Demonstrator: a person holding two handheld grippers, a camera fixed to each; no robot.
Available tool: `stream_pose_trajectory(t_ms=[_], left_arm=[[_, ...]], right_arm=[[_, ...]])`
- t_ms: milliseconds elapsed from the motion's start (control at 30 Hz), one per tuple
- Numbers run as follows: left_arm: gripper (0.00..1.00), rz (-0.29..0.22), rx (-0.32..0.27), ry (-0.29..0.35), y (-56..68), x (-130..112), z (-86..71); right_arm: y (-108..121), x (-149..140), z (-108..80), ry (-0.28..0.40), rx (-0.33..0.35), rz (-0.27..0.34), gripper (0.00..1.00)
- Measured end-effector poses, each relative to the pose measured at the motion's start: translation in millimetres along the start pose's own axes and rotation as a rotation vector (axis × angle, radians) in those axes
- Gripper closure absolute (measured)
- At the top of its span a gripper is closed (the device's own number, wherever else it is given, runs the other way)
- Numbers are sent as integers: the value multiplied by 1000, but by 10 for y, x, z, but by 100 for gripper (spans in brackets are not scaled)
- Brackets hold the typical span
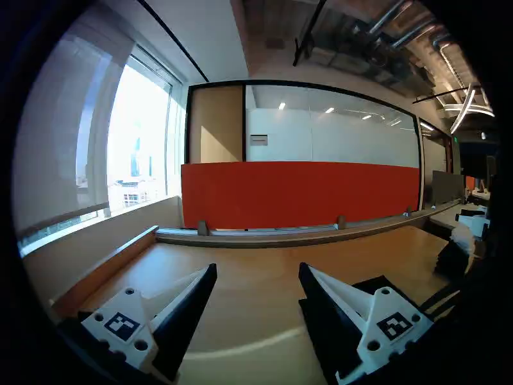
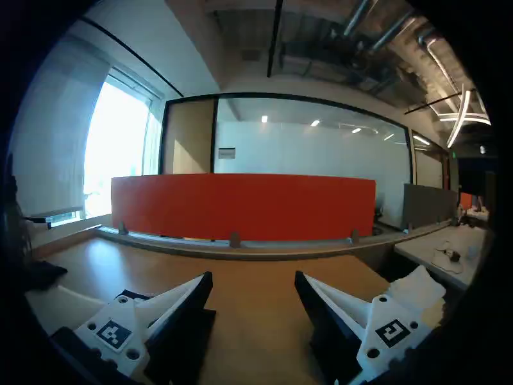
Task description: Fold towel
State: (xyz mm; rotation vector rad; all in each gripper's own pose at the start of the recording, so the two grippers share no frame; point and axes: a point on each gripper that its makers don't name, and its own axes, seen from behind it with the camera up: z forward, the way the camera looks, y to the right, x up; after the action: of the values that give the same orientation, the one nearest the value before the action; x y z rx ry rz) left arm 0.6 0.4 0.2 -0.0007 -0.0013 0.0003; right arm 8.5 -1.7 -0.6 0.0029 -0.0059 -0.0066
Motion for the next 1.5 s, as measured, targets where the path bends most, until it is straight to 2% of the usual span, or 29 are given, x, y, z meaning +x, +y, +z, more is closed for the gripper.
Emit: stream_pose_trajectory(t_ms=[167,300,600,867,1100,1267,1500], left_arm=[[5,7,-17,-22,65,74,31],[5,27,-44,-46,140,105,57],[5,90,-145,-114,371,55,97],[5,137,-246,-192,585,-133,89],[5,172,-309,-240,712,-280,68],[5,179,-335,-268,774,-398,43],[5,189,-359,-310,866,-631,-4]], right_arm=[[-29,127,3,-17,19,-17,0],[-121,148,12,-43,61,-40,0],[-348,34,12,-141,175,-107,0],[-541,-115,-37,-225,296,-178,0],[-703,-283,-95,-289,395,-239,0],[-771,-400,-130,-325,436,-263,0],[-765,-614,-161,-373,452,-259,0]])
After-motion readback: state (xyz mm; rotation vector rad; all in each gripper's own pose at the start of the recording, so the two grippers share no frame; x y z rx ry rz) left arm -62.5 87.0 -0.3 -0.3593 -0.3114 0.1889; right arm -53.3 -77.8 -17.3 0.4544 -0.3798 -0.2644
